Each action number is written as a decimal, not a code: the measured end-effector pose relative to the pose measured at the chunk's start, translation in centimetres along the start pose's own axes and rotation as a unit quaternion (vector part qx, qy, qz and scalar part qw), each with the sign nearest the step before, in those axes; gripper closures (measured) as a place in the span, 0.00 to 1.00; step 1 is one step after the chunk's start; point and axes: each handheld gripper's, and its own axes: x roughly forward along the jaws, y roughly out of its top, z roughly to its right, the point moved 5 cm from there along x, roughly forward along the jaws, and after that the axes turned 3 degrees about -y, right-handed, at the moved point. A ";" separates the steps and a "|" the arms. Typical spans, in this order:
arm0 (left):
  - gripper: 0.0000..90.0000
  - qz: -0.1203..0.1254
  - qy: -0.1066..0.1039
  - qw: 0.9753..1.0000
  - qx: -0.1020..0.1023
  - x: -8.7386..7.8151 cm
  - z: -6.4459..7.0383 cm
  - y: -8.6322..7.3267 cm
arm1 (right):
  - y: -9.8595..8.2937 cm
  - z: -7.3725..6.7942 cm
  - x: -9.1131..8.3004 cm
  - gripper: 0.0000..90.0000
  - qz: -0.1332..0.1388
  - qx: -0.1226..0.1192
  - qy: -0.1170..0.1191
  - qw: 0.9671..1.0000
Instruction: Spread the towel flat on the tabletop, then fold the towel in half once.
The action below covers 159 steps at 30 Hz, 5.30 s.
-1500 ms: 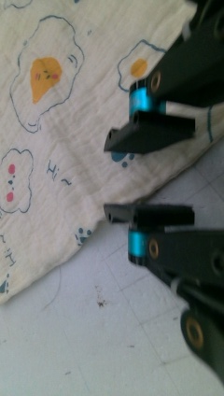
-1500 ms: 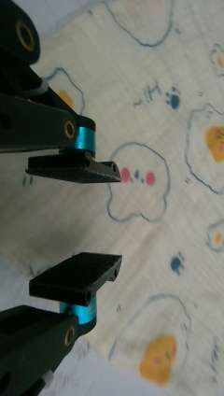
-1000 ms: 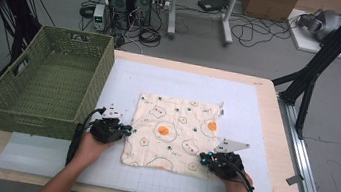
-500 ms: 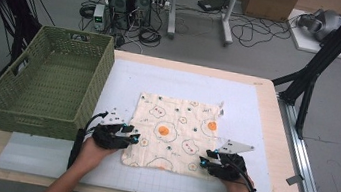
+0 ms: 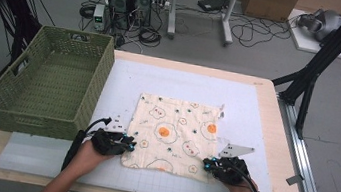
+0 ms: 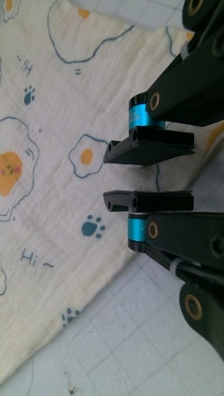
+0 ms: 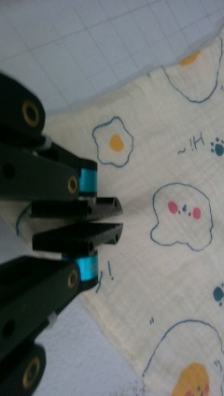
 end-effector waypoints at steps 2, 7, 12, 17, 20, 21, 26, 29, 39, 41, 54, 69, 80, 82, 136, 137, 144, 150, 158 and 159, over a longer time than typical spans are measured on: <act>0.77 0.012 0.001 1.000 -0.012 0.0 -0.3 0.1 | 0.1 0.3 -0.2 0.73 0.009 0.000 -0.016 1.000; 0.54 0.100 0.026 0.993 -0.059 -0.9 -1.6 1.1 | 0.9 1.7 -1.2 0.33 0.085 0.037 -0.073 0.993; 0.23 0.176 0.100 0.977 -0.069 -2.5 -3.0 1.8 | 1.1 2.4 -1.6 0.22 0.102 0.035 -0.099 0.989; 0.18 0.205 0.083 0.974 -0.049 -3.2 -2.8 2.3 | 1.7 2.7 -2.5 0.13 0.123 0.037 -0.122 0.984; 0.19 0.212 0.073 0.974 -0.035 -3.3 -2.5 2.6 | 1.9 2.9 -3.3 0.13 0.150 0.045 -0.121 0.980; 0.19 0.214 0.072 0.974 -0.032 -3.3 -2.4 2.7 | 2.0 3.0 -3.5 0.13 0.155 0.048 -0.120 0.979; 0.19 0.215 0.068 0.974 -0.027 -3.4 -2.4 2.7 | 1.8 3.4 -4.2 0.12 0.160 0.047 -0.128 0.978; 0.18 0.219 0.072 0.972 -0.039 -3.5 -2.7 2.7 | 1.8 3.6 -4.5 0.12 0.163 0.053 -0.136 0.976; 0.18 0.217 0.070 0.973 -0.040 -3.7 -2.7 2.6 | 2.0 3.6 -4.4 0.12 0.164 0.053 -0.137 0.976; 0.19 0.214 0.068 0.973 -0.043 -3.6 -2.7 2.6 | 2.0 3.6 -4.4 0.12 0.165 0.052 -0.139 0.975; 0.18 0.212 0.066 0.973 -0.065 -3.5 -3.2 2.4 | 1.7 3.9 -4.3 0.12 0.162 0.064 -0.140 0.975; 0.21 0.211 0.083 0.970 -0.089 -3.0 -4.4 4.4 | 1.7 4.1 -4.5 0.12 0.165 0.067 -0.131 0.975; 0.20 0.199 0.076 0.971 -0.105 -1.7 -6.6 7.2 | 1.6 4.4 -4.4 0.12 0.162 0.075 -0.124 0.976; 0.20 0.194 0.071 0.972 -0.108 -1.5 -7.0 7.4 | 1.6 4.5 -4.4 0.12 0.165 0.074 -0.125 0.976; 0.95 0.041 0.162 0.983 -0.069 7.5 -12.5 8.5 | 1.9 5.1 -2.4 0.12 0.135 0.082 -0.106 0.982; 0.95 0.047 0.162 0.983 -0.077 7.2 -12.6 8.3 | 2.1 5.3 -2.2 0.12 0.132 0.084 -0.104 0.982; 0.95 0.076 0.166 0.979 -0.091 5.4 -13.3 8.4 | 4.2 8.4 -0.3 0.12 0.104 0.104 -0.110 0.983; 0.95 0.076 0.157 0.980 -0.098 5.1 -13.4 8.3 | 6.2 10.8 2.6 0.13 0.059 0.105 -0.110 0.987; 0.95 0.079 0.152 0.980 -0.098 4.9 -13.2 8.4 | 8.3 11.9 6.8 0.27 0.024 0.099 -0.103 0.989; 0.95 0.080 0.151 0.981 -0.096 4.8 -13.1 8.5 | 8.5 12.0 7.1 0.28 0.021 0.100 -0.102 0.990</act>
